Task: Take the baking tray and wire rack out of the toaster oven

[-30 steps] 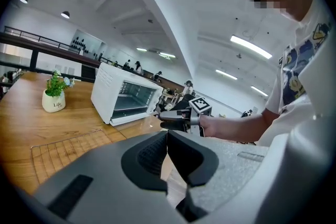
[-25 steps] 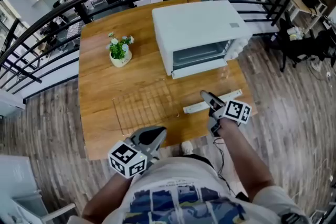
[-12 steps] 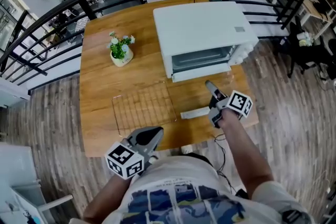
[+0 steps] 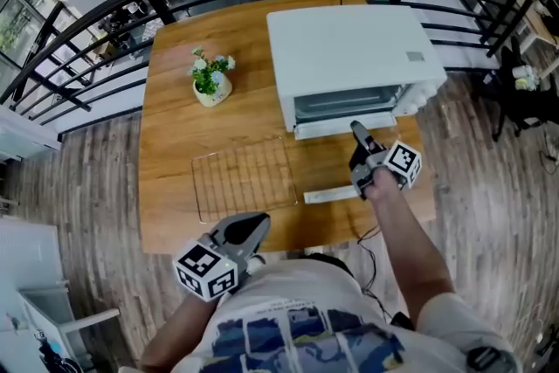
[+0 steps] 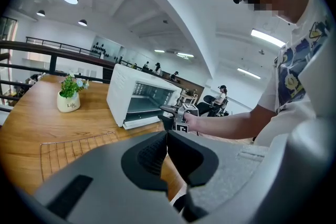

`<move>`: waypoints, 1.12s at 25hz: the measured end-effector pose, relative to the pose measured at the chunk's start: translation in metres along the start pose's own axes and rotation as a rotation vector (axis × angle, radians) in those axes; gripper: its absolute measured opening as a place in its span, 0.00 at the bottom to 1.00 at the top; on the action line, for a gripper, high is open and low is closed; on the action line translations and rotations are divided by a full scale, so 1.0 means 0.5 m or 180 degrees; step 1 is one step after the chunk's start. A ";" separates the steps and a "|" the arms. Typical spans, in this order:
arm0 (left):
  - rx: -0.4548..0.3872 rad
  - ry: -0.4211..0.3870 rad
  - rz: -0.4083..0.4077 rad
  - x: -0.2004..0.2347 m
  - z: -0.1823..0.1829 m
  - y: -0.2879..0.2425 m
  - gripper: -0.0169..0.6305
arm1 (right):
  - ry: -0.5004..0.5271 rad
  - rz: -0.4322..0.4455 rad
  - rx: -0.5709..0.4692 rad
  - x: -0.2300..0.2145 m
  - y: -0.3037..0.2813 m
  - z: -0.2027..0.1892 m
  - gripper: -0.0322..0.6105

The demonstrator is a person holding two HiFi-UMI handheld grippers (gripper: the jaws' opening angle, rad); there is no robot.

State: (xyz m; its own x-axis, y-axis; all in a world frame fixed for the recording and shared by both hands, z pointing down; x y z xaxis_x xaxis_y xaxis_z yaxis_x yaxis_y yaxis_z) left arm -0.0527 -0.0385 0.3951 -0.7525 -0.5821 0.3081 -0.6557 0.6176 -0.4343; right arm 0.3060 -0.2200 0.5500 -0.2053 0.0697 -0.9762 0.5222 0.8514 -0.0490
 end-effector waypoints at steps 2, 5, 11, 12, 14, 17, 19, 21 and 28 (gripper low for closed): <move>-0.0003 0.0031 0.0053 0.003 -0.002 0.000 0.03 | -0.0082 0.0009 -0.0033 -0.019 -0.013 0.007 0.43; -0.0003 0.0058 0.0126 0.003 0.000 0.002 0.03 | -0.0168 0.0021 -0.0099 -0.040 -0.033 0.021 0.43; 0.0014 0.0097 0.0215 0.002 0.001 -0.002 0.03 | -0.0257 -0.0019 -0.0163 -0.074 -0.070 0.033 0.42; 0.0017 0.0102 0.0221 0.002 0.001 -0.005 0.03 | -0.0260 -0.0023 -0.0167 -0.080 -0.076 0.036 0.42; 0.0031 0.0128 0.0235 0.003 0.003 -0.010 0.03 | -0.0278 -0.0022 -0.0175 -0.088 -0.088 0.041 0.42; 0.0037 0.0135 0.0260 0.004 0.006 -0.014 0.03 | -0.0316 -0.0005 -0.0195 -0.095 -0.107 0.046 0.41; 0.0039 0.0124 0.0282 0.005 0.008 -0.014 0.03 | -0.0340 0.0009 -0.0213 -0.096 -0.117 0.050 0.41; 0.0039 0.0137 0.0314 0.006 0.008 -0.013 0.03 | -0.0368 0.0031 -0.0244 -0.100 -0.127 0.055 0.39; 0.0054 0.0149 0.0365 0.008 0.002 -0.016 0.03 | -0.0440 0.0090 -0.0284 -0.114 -0.156 0.064 0.35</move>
State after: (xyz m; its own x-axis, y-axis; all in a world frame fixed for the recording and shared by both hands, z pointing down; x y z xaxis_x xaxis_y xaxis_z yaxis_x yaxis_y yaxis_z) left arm -0.0504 -0.0461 0.3989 -0.8248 -0.4826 0.2947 -0.5643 0.6695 -0.4830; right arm 0.3037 -0.3070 0.6026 -0.0726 0.0272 -0.9970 0.4493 0.8934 -0.0083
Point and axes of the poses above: the fingertips, and each gripper's own axes: y backward along the fingers, x to its left, z out of its top, the point moved 10 cm from there along y, backward along the fingers, and after that the axes turned 8 degrees about z, right-handed, at the moved point
